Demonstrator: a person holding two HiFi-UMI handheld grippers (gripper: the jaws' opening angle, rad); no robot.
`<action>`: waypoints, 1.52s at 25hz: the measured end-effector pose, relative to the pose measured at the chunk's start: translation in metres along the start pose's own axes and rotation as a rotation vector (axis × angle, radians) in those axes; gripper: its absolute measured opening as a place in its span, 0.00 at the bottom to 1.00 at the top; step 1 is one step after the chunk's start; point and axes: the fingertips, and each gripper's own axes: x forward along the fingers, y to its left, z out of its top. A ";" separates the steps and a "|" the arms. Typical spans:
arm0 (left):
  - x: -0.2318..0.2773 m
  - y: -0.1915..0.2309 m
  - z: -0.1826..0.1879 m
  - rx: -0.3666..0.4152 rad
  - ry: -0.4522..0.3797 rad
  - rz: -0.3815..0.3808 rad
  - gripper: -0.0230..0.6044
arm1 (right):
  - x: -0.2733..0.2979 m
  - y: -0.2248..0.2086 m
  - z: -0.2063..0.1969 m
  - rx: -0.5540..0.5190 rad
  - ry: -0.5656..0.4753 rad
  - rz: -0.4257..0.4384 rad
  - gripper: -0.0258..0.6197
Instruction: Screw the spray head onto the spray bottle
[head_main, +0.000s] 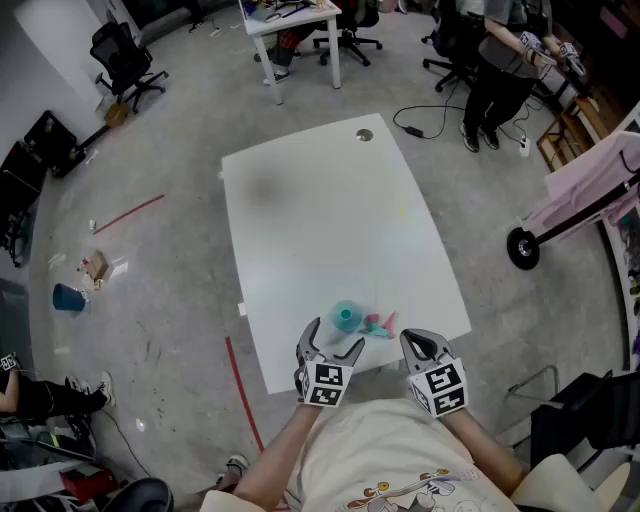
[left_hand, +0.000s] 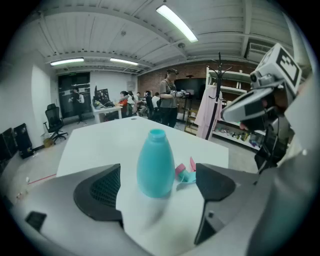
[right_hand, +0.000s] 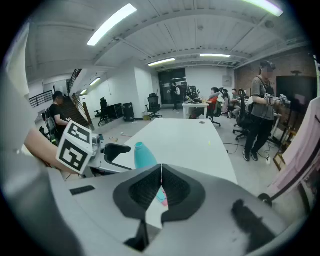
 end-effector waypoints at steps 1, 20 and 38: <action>0.014 0.001 -0.005 0.003 0.009 0.000 0.76 | -0.002 -0.007 -0.003 0.006 0.006 -0.008 0.05; 0.087 0.017 -0.005 0.161 -0.055 -0.036 0.70 | -0.015 -0.024 -0.025 0.073 0.063 -0.093 0.05; -0.019 0.026 0.033 0.001 -0.152 0.083 0.69 | 0.114 0.007 -0.094 -0.888 0.485 0.249 0.36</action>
